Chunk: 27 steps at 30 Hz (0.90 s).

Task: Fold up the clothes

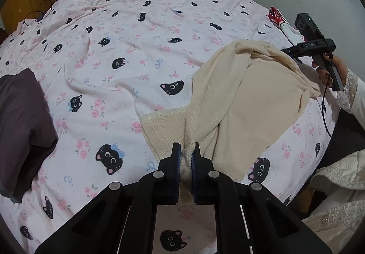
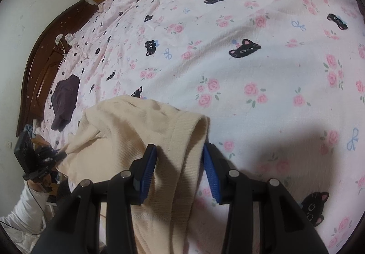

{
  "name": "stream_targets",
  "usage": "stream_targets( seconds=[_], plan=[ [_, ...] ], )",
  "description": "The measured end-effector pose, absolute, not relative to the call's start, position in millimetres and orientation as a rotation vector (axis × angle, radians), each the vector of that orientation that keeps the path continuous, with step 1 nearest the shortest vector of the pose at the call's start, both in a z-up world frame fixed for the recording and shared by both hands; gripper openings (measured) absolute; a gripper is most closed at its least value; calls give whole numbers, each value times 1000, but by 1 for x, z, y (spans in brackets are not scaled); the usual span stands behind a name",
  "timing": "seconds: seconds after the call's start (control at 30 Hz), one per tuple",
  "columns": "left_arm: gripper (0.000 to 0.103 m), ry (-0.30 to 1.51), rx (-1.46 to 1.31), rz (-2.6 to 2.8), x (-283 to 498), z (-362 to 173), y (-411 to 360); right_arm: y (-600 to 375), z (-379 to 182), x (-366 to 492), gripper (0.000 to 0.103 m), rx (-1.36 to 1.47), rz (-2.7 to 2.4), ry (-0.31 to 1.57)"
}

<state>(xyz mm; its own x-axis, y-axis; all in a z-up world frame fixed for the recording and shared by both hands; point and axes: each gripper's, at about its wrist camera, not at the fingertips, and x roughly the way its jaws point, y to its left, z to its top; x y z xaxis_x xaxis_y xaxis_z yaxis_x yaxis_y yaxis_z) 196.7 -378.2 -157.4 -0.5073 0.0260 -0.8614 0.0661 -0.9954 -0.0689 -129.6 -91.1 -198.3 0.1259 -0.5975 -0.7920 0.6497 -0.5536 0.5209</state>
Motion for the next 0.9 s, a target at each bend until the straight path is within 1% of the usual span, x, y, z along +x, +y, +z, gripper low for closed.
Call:
stream_targets(
  seconds=[0.13,0.3,0.7,0.9],
  plan=[
    [6,102,1530,-2680,194,-146,-378,-87,-200,-127,44,1394,-1613,59],
    [6,0,1552,-2629,188,-138,-371,-89,-202,-131,44,1409,-1583,71],
    [7,-127,1727,-2520,176,-142,-356,-100,-205,-135,44,1423,-1537,167],
    [8,-167,1828,-2493,166,-143,-354,-101,-205,-134,44,1423,-1536,175]
  ],
)
